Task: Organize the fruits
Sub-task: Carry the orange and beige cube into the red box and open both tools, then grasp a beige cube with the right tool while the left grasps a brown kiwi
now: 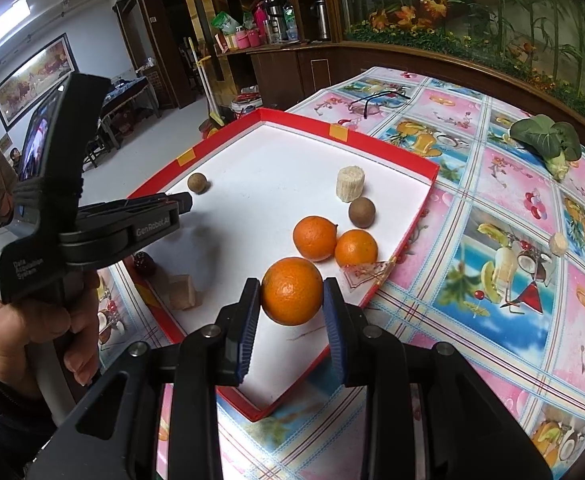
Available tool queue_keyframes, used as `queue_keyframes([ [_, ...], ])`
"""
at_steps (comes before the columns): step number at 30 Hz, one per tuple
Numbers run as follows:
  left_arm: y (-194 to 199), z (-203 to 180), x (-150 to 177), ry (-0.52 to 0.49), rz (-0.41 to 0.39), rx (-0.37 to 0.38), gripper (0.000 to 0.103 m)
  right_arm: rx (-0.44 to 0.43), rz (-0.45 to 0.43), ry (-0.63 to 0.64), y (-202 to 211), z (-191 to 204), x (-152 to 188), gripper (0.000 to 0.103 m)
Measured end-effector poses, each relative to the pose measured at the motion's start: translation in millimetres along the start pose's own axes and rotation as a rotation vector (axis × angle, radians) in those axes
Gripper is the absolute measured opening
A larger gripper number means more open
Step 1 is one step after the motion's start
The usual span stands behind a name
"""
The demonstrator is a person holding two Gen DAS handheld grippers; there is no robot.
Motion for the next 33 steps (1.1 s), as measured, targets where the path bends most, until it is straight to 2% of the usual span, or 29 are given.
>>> queue_keyframes([
  [7, -2.1, 5.4, 0.1, 0.011, 0.013, -0.017, 0.025, 0.013, 0.031, -0.010, -7.1, -1.4, 4.7, 0.035],
  [9, -1.0, 6.4, 0.2, 0.015, 0.017, -0.016, 0.038, 0.017, 0.022, -0.012, -4.6, -3.0, 4.1, 0.043],
  [10, 1.1, 8.0, -0.2, 0.019, 0.009, -0.024, 0.050, 0.019, 0.017, -0.014, -3.2, -3.3, 3.5, 0.049],
  [11, 3.6, 9.1, -0.9, 0.023, -0.001, -0.030, 0.057, 0.017, 0.008, -0.018, 0.3, -3.5, 2.8, 0.050],
  [14, 12.0, 9.2, -2.3, 0.034, -0.013, -0.023, 0.063, 0.020, -0.024, -0.029, 13.6, -7.6, 0.5, 0.052],
  [18, 26.7, 6.3, -5.6, 0.052, -0.040, -0.010, 0.071, 0.055, -0.082, -0.049, 41.4, -27.5, 3.0, 0.060],
  [20, 38.1, -1.2, -7.1, 0.075, -0.066, 0.015, 0.075, 0.090, -0.108, -0.082, 58.6, -49.1, 9.8, 0.062],
  [23, 55.6, -26.0, -7.3, 0.069, -0.108, 0.069, 0.078, 0.191, -0.136, -0.160, 89.0, -103.2, 29.7, 0.063],
  [29, 84.9, -114.1, 8.3, -0.078, -0.141, 0.176, 0.078, 0.366, -0.154, -0.380, 137.0, -228.0, 73.6, 0.063],
  [33, 90.1, -178.3, 25.7, -0.199, -0.122, 0.231, 0.078, 0.390, -0.144, -0.452, 141.2, -283.1, 74.1, 0.053],
])
Point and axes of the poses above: each gripper's, at about its wrist camera, not at the fingertips, and y roughly against the way its jaws point, z to its left, x to its underside, the point moved 8 cm from there along -y, roughly the way its jaws point, and after that the axes turned 9 degrees about -x, right-handed, at the moved point
